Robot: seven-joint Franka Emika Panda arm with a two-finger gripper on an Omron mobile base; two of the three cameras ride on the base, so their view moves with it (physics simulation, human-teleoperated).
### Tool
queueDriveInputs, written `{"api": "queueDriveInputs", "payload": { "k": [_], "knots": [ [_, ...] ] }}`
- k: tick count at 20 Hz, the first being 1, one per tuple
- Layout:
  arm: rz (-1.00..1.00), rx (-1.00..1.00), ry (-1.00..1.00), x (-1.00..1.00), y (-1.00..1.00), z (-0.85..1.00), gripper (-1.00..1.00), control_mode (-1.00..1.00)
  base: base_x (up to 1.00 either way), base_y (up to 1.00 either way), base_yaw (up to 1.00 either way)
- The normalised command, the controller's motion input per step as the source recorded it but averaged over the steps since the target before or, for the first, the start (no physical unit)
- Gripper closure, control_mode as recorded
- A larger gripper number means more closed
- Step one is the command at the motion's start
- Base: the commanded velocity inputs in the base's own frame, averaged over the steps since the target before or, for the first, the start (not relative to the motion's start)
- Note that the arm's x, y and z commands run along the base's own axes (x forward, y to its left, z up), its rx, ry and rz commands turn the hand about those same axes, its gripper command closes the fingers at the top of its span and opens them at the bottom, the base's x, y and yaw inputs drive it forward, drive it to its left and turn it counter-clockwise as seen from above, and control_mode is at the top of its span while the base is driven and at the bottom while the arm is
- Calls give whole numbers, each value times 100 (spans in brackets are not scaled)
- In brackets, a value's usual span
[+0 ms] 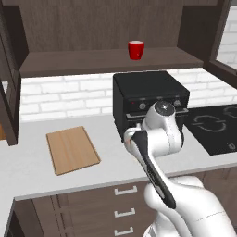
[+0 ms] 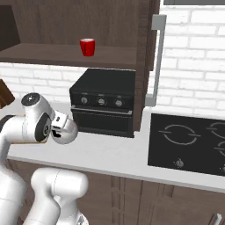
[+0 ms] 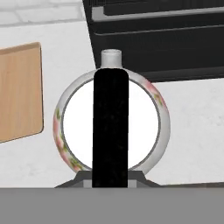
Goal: Pick the kettle from the counter and place it on the tray. Then pick the mug from the cabinet and place it on the tray. Then close the cabinet doors.
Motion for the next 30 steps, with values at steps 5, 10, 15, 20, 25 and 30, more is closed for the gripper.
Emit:
{"api": "queueDriveInputs", "payload": {
  "k": [5, 10, 15, 20, 25, 30],
  "knots": [
    [0, -1, -14, 1, 94, 51, 100, -100, 0, 0, 0],
    [0, 0, -13, 18, 87, 60, 100, -100, 0, 0, 0],
    [0, 0, 5, 51, 81, 35, 100, -100, 0, 0, 0],
    [0, -2, 32, 62, 59, 7, 100, -100, 0, 0, 0],
    [0, -6, 15, 51, 44, -22, 100, -100, 0, 0, 0],
    [0, -5, 5, 44, 41, -44, 100, -100, 0, 0, 0]
  ]
}}
